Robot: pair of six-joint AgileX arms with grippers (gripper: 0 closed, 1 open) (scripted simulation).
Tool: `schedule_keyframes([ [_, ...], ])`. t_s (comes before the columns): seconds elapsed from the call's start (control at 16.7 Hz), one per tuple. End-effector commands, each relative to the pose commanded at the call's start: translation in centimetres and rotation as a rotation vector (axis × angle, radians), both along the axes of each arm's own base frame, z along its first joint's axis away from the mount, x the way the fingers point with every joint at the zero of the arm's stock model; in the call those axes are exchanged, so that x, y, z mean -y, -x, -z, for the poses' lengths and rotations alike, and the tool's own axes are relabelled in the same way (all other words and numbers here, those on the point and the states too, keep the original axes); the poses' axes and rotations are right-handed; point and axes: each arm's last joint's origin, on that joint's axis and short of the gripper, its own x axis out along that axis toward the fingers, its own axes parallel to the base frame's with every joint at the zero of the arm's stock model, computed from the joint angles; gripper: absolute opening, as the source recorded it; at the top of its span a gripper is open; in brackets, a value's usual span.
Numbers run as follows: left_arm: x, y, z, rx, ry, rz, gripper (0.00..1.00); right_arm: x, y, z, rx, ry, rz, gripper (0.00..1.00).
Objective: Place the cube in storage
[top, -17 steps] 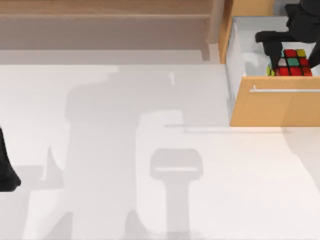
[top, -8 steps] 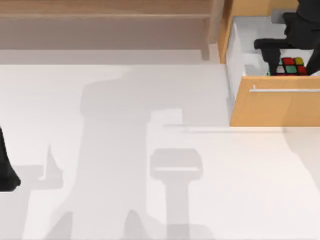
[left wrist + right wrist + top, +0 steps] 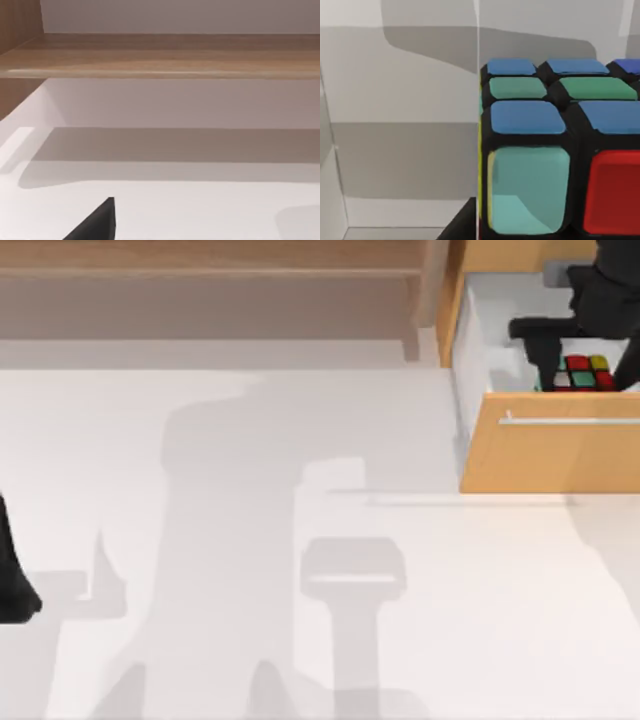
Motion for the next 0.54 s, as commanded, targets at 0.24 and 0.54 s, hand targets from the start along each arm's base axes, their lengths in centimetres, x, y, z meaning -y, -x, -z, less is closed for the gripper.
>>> schedule_keyframes([
  [0.24,0.0,0.0,0.0,0.0,0.0,0.0,1.0,0.0,0.0,0.0,0.0,0.0,0.0,1.0],
  [0.54,0.0,0.0,0.0,0.0,0.0,0.0,1.0,0.0,0.0,0.0,0.0,0.0,0.0,1.0],
])
